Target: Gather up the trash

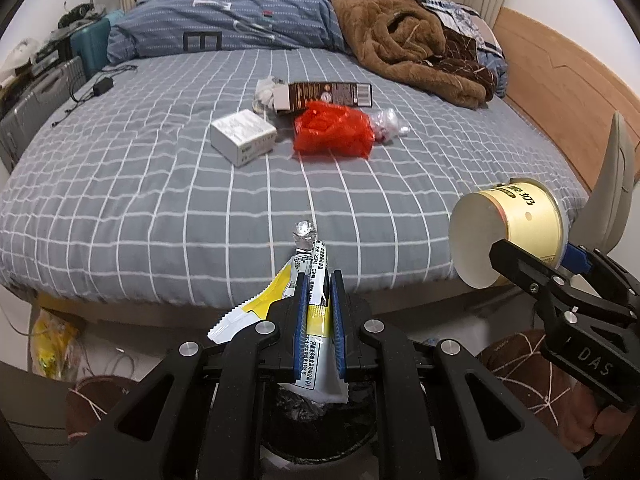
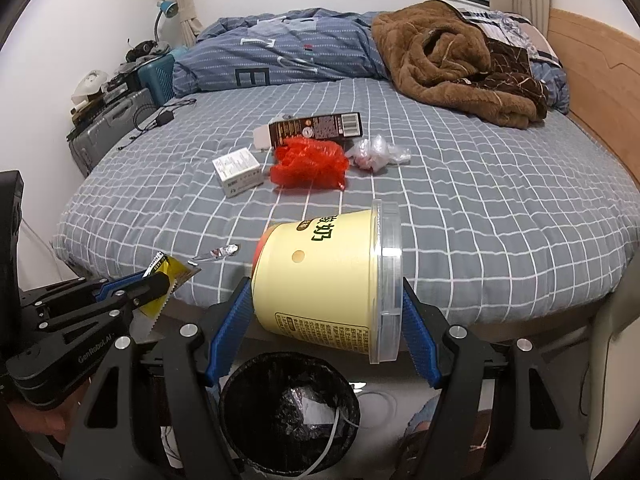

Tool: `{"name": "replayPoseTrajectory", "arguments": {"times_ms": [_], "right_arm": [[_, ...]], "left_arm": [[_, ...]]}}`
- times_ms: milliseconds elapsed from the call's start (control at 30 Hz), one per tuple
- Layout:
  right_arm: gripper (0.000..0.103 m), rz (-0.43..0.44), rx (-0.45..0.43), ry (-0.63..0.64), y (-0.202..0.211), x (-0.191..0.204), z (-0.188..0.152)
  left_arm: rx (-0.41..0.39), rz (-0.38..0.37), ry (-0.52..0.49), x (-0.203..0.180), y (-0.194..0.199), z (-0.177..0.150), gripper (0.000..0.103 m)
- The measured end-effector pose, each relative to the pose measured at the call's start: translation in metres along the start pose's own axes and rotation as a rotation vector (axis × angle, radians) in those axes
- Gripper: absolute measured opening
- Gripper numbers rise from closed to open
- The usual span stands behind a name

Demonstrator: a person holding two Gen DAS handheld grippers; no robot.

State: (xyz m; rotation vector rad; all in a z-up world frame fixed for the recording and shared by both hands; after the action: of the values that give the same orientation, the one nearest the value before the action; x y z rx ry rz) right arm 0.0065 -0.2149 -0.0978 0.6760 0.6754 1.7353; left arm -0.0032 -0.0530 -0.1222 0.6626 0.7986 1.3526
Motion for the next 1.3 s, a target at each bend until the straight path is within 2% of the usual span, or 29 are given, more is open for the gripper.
{"name": "replayPoseTrajectory", "arguments": {"times_ms": [700, 1300], "right_arm": [[0.067, 0.006, 0.083, -0.004, -0.018, 0.008, -0.055], [0.067, 0.022, 0.187, -0.034, -0.053, 0.010, -0.099]], "left_arm": [[0.064, -0.005, 0.018, -0.001, -0.017, -0.052, 0.011], [0.151, 0.006, 0.061, 0.012, -0.058, -0.093, 0.011]]}}
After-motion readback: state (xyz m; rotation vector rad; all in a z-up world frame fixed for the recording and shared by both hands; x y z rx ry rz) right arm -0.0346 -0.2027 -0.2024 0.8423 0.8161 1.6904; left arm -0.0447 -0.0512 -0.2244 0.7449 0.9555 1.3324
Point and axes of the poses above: each gripper's, at about its wrist camera, not at the fingertips, and y roughly against the way its jaws point, x to its left, z to its top, the point moved 6 cm from there along -y, roughly the way its jaws point, and after that the axes turned 2 degrees about z, right-handed, at the moved point
